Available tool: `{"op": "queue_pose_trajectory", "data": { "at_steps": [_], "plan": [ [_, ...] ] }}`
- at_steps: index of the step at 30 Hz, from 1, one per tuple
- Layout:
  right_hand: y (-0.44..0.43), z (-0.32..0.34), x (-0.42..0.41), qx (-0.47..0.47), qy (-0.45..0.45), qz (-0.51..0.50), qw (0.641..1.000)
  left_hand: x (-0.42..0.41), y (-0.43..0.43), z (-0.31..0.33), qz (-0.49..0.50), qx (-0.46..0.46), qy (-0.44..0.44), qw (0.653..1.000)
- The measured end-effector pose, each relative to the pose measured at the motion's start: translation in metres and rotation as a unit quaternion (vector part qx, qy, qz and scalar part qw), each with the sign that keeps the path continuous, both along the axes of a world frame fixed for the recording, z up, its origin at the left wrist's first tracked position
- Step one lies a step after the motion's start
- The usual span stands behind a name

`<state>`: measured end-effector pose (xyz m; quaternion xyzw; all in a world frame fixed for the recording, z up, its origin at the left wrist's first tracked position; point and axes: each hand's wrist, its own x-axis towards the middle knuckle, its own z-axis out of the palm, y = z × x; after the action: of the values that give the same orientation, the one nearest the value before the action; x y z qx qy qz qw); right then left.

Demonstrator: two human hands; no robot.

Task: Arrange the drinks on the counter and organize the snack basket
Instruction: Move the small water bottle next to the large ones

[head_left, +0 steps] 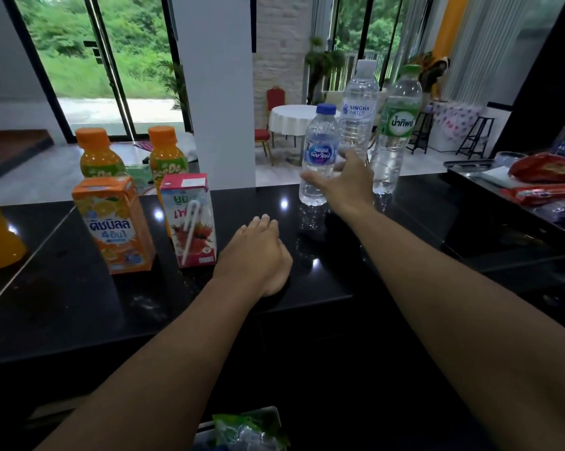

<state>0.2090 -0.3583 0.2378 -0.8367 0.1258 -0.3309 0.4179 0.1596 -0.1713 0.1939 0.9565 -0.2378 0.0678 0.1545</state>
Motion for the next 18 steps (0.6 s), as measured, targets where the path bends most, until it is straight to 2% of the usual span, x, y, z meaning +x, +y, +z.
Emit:
{"op": "queue_pose_trajectory", "data": {
  "at_steps": [4,12,18],
  "plan": [
    [-0.003,-0.027,0.001,0.002,0.075,-0.027,0.997,0.000,-0.001,-0.002,0.009,-0.006,-0.001,1.000],
    [-0.001,-0.028,0.016,-0.054,0.086,-0.020,0.995,0.000,-0.001,-0.001,0.011,-0.013,-0.006,1.000],
    [-0.001,-0.025,0.022,-0.046,0.096,0.003,0.994,-0.002,0.000,0.000,0.011,-0.013,-0.005,1.000]
  ]
}}
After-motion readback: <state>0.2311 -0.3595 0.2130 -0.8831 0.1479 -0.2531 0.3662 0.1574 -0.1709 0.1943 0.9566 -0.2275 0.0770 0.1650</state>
